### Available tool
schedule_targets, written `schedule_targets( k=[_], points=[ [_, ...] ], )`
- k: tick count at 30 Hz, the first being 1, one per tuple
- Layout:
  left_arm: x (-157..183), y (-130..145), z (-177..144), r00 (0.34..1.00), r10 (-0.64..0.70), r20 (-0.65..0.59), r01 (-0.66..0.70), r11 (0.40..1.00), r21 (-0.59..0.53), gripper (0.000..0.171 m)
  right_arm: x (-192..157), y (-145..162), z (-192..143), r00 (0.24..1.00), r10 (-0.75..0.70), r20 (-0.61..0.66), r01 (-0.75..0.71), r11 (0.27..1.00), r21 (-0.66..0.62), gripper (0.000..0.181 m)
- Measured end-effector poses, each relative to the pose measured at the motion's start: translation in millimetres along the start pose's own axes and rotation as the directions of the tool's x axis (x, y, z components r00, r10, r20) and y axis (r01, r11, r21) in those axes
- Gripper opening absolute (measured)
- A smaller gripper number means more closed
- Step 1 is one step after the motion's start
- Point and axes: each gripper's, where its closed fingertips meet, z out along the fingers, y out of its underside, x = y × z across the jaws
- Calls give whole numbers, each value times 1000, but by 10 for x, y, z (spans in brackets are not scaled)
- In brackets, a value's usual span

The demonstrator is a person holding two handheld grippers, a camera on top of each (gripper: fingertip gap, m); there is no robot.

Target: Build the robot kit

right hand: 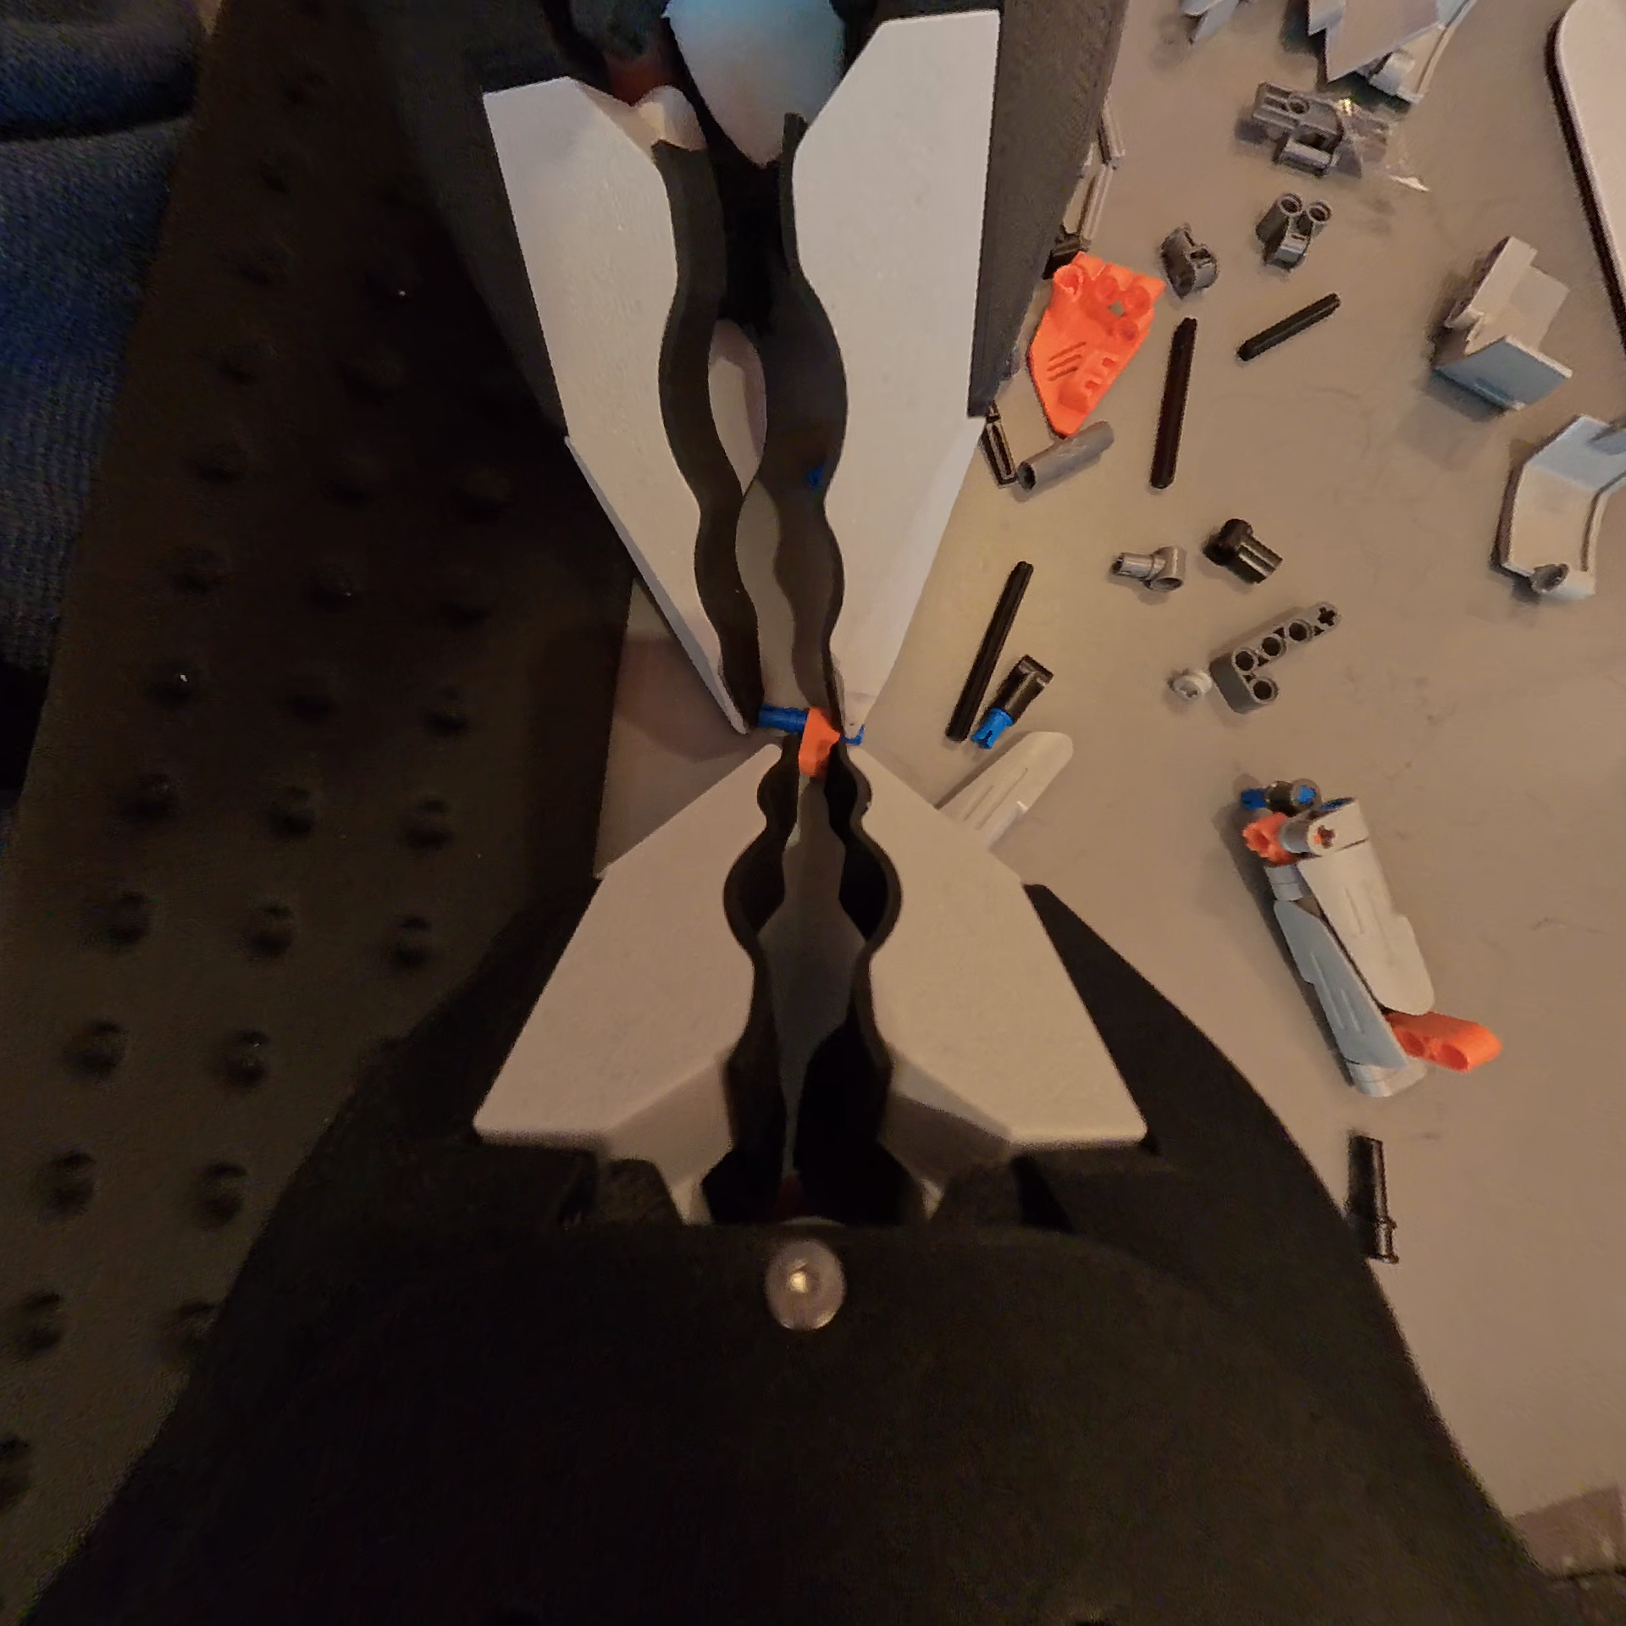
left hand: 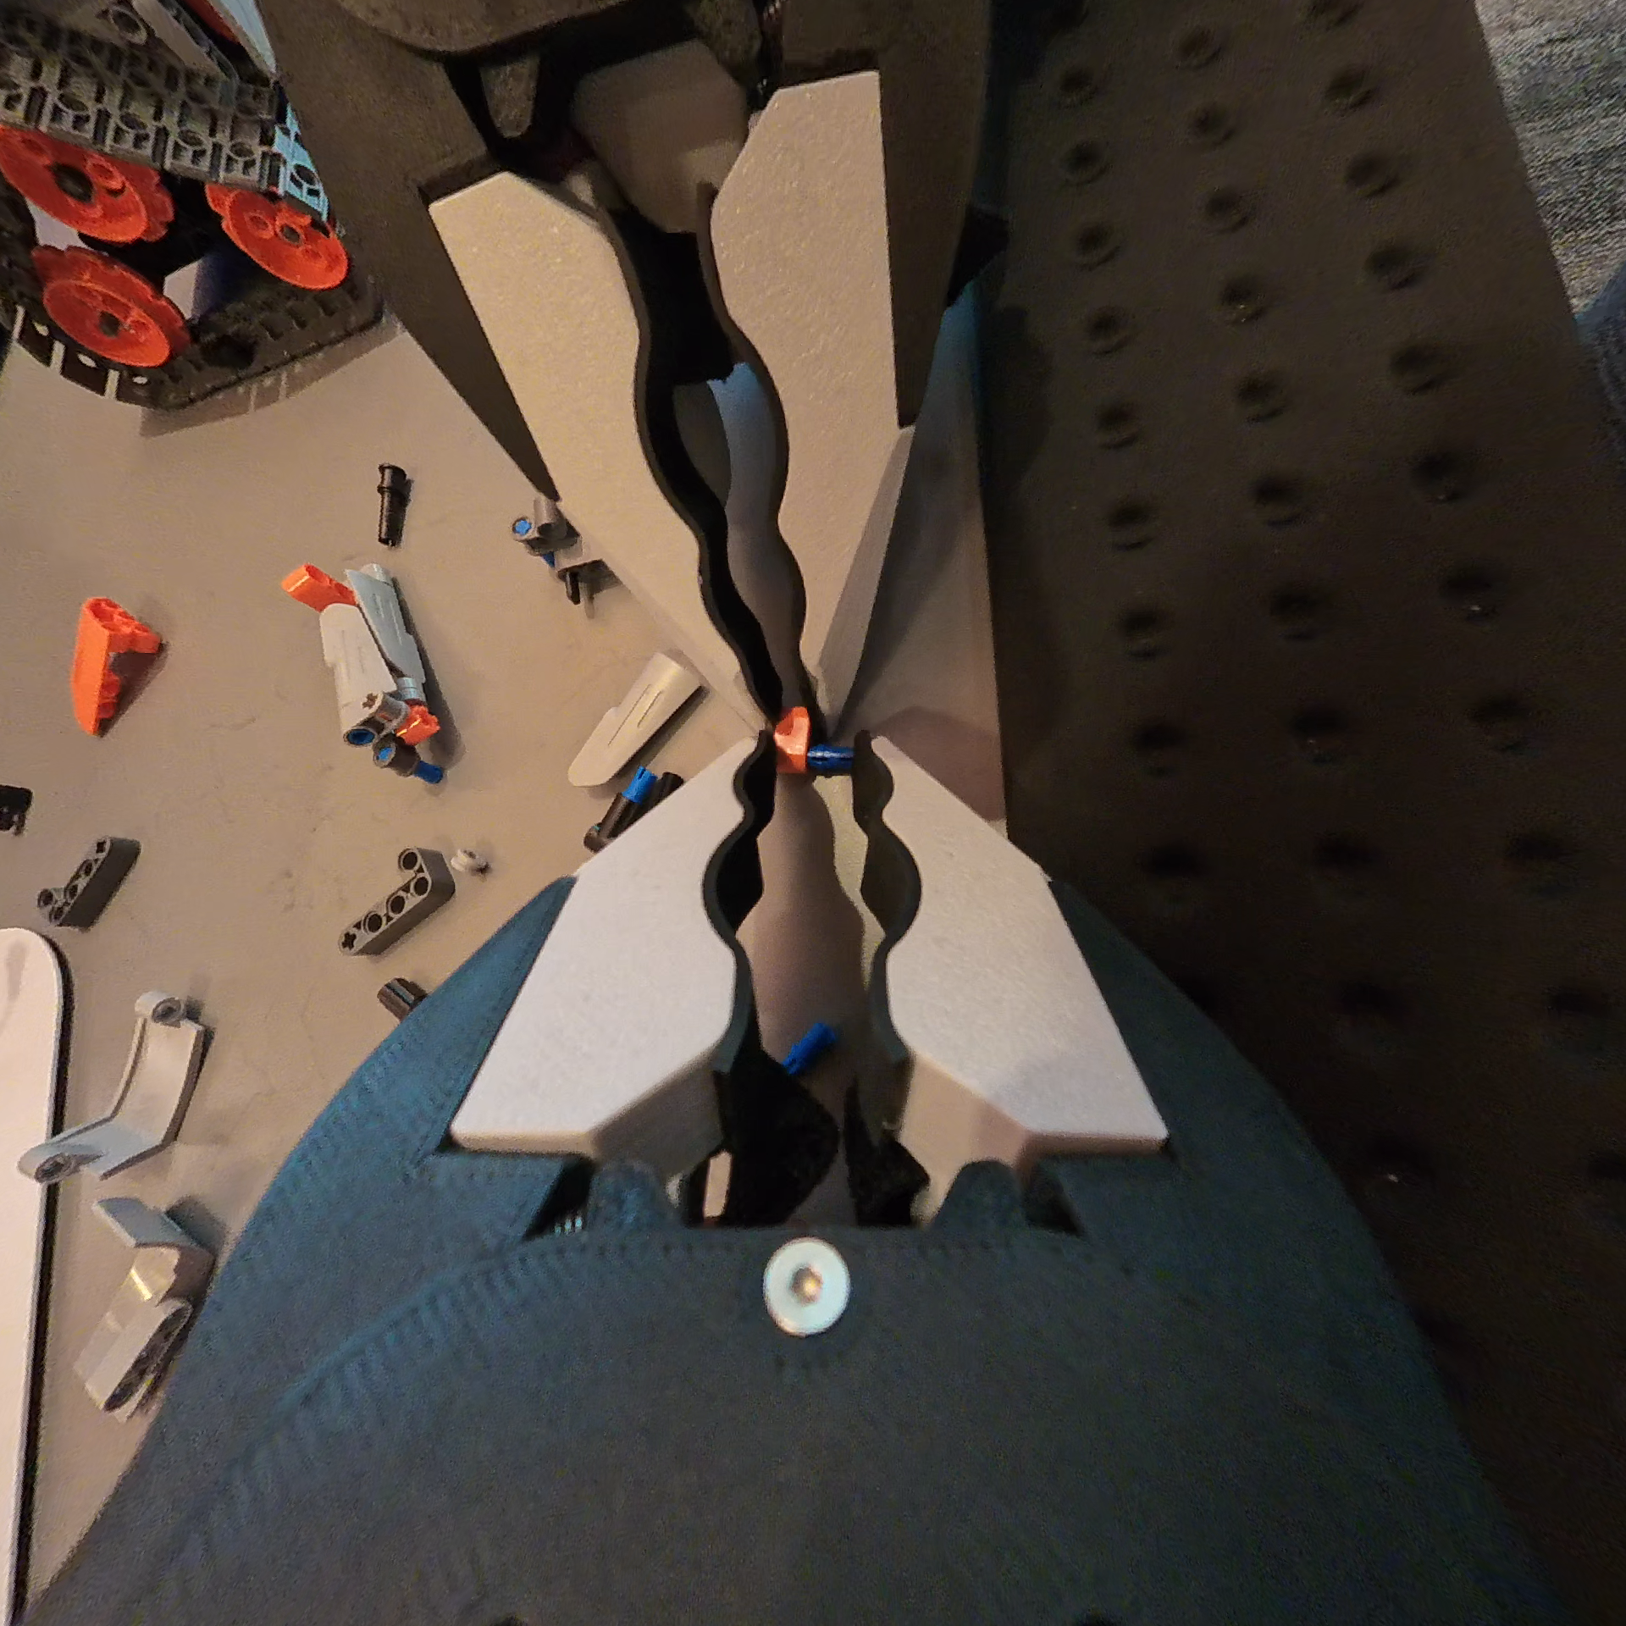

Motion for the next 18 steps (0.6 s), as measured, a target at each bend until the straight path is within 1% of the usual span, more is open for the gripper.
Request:
schedule_targets(
  k=[8,10,12,14,18],
  points=[
    [14,-7,2,1000,16,-16,-16,1000,0,14,-17,-8,5,1000,-18,10,18,1000,1,5],
    [-24,10,-1,998,56,33,-55,998,-19,14,35,-13,11,1000,-12,-25,12,1000,1,5],
    [-45,19,-19,998,41,43,-40,999,-10,15,59,-21,8,998,-23,-54,23,1000,7,5],
    [-119,-30,-86,995,42,89,-44,999,21,23,87,-69,-38,996,-35,-78,38,999,38,5],
    [-257,-110,-200,988,11,153,-23,997,76,26,210,-230,-193,986,-63,-157,76,994,77,5]
  ],
)
